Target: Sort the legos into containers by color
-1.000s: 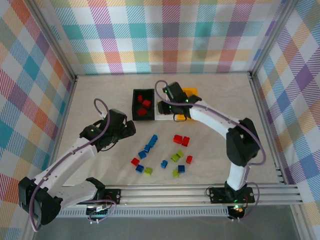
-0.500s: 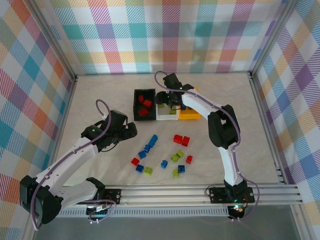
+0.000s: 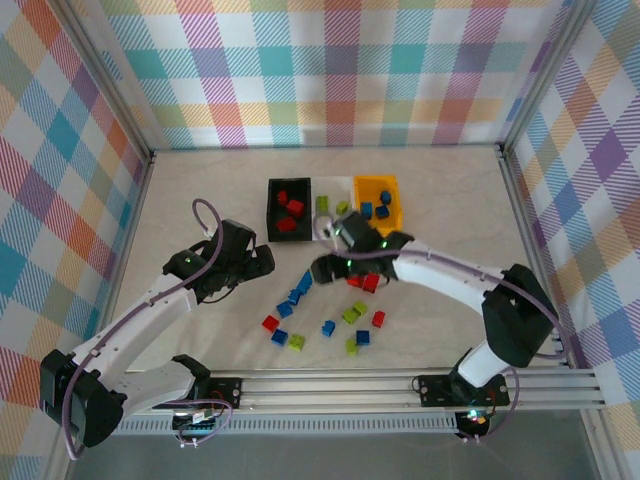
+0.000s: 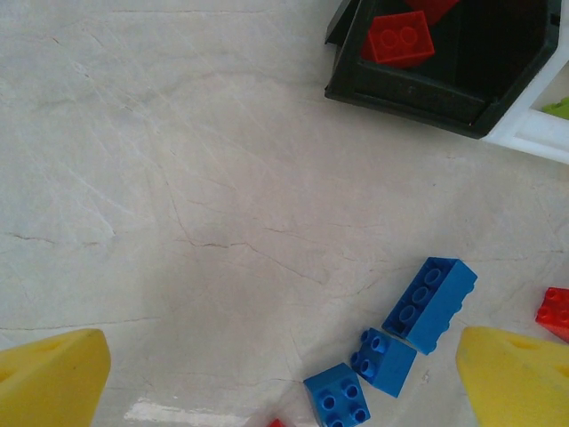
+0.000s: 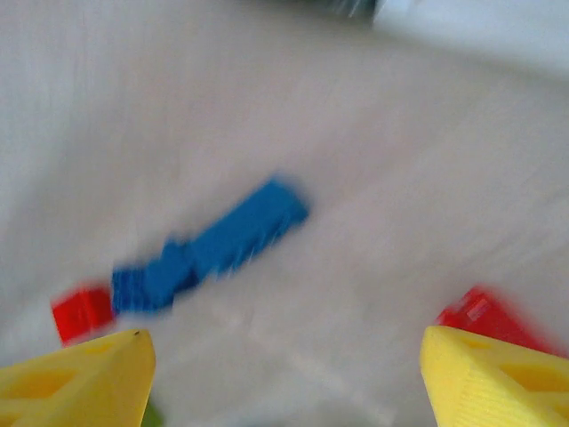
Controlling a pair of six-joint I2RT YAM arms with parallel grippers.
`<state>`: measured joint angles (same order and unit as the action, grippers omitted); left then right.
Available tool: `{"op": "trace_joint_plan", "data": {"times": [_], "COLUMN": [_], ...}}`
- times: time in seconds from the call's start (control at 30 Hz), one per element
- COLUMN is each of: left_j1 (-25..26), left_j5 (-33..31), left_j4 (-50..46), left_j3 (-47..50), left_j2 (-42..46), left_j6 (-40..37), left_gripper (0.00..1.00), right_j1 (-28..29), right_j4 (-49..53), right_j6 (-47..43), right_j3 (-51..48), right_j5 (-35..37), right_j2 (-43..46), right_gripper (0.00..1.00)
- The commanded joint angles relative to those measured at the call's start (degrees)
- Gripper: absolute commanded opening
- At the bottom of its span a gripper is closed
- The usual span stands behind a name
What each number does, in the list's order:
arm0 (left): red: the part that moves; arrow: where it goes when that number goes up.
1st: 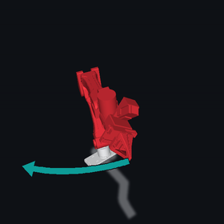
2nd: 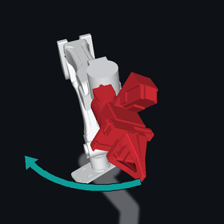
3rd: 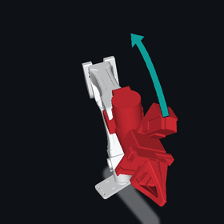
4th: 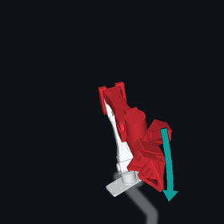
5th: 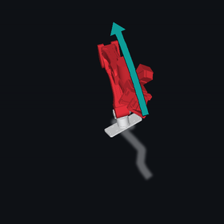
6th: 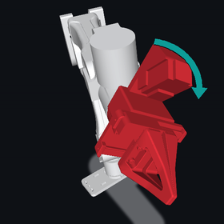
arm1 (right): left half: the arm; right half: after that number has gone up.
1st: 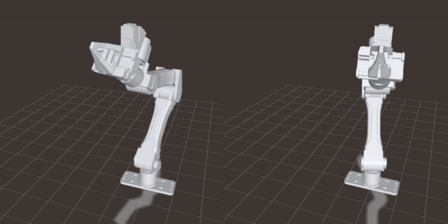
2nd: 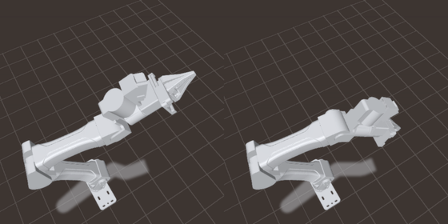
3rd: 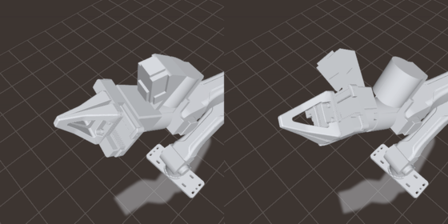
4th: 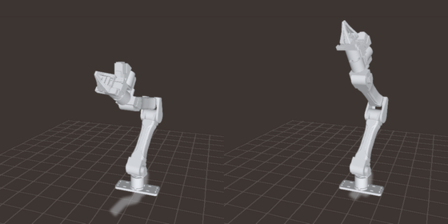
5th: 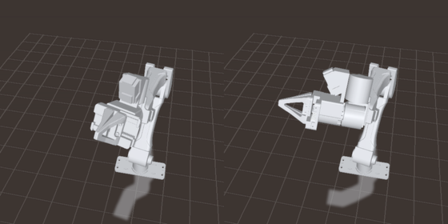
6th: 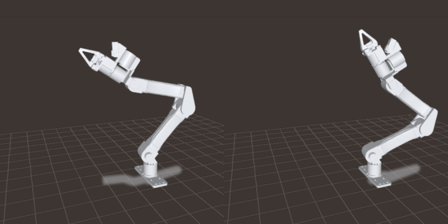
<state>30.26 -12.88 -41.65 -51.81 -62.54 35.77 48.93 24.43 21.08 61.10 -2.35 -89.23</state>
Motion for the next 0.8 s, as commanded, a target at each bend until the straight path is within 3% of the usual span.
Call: {"op": "trace_joint_plan", "data": {"times": [0.0, 0.17, 0.33, 0.77], "left_j1": [-0.5, -0.6, -0.6, -0.6], "left_j5": [0.0, -0.2, 0.2, 0.5], "left_j4": [0.7, 1.0, 1.2, 1.6], "left_j3": [0.5, 0.8, 0.8, 1.1], "left_j2": [-0.5, -0.9, -1.3, -2.0], "left_j6": [-0.5, -0.1, 0.2, 0.2], "left_gripper": [1.0, 1.0, 1.0, 1.0], "right_j1": [6.7, 12.5, 13.6, 14.9], "right_j4": [1.5, 0.9, 0.2, -1.1], "right_j6": [-1.5, 0.0, -0.6, -1.2], "right_j3": [-5.4, -7.2, -6.8, -7.0], "right_j5": [1.6, 5.2, 8.0, 6.6], "right_j2": [0.6, -2.2, -5.0, -6.7], "right_gripper": [0.8, 0.8, 0.78, 0.54]}}
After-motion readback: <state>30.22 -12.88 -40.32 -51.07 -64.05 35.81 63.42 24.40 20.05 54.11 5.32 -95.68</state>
